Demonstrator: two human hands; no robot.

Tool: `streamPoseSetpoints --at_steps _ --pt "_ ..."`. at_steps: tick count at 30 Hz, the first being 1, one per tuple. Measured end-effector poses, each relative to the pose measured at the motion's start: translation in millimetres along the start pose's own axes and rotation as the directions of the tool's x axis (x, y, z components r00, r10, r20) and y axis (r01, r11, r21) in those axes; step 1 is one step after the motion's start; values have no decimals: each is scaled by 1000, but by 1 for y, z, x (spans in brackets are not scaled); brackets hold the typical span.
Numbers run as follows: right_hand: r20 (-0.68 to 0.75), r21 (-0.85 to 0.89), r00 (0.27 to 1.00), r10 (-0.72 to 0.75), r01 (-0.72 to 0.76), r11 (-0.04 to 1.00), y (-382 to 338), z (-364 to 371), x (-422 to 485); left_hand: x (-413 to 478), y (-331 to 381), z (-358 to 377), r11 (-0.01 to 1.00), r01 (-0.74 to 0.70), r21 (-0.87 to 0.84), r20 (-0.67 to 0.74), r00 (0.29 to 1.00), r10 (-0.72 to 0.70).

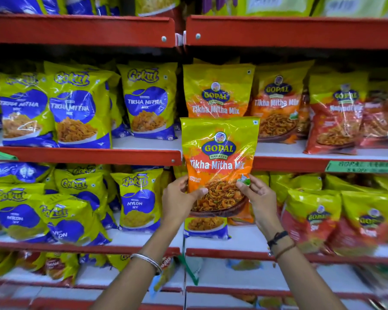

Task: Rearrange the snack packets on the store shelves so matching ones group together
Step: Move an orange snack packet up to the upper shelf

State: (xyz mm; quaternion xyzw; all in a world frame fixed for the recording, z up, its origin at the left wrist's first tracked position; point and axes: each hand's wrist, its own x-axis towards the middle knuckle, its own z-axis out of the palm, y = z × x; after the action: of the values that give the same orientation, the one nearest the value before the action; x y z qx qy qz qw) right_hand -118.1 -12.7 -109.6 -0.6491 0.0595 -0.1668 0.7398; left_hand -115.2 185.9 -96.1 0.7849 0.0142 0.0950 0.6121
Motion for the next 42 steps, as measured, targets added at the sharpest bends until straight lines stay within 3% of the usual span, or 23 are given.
streamPoseSetpoints --at_steps 10,17,22,30,36,39,42 --pt "-7 -41 999 -33 32 999 -21 -44 13 0 23 46 998 -58 0 -12 998 58" --pt "-29 -62 964 -265 263 963 -85 -89 70 27 90 105 959 -246 -139 -6 969 248" --pt "-37 -99 939 -342 338 936 -105 -122 117 55 116 155 923 -346 -170 4 936 352" --pt "-22 -205 957 -289 278 938 -76 -134 176 95 104 197 944 -325 -50 36 944 327" --pt "-25 -359 962 -273 246 900 -65 -130 198 112 96 203 908 -402 116 123 913 388" --pt "-111 -472 915 -388 295 831 -61 -122 181 106 90 198 905 -414 100 123 908 401" --pt "-193 -486 812 -550 408 773 -59 -112 147 86 75 179 879 -477 14 67 877 475"
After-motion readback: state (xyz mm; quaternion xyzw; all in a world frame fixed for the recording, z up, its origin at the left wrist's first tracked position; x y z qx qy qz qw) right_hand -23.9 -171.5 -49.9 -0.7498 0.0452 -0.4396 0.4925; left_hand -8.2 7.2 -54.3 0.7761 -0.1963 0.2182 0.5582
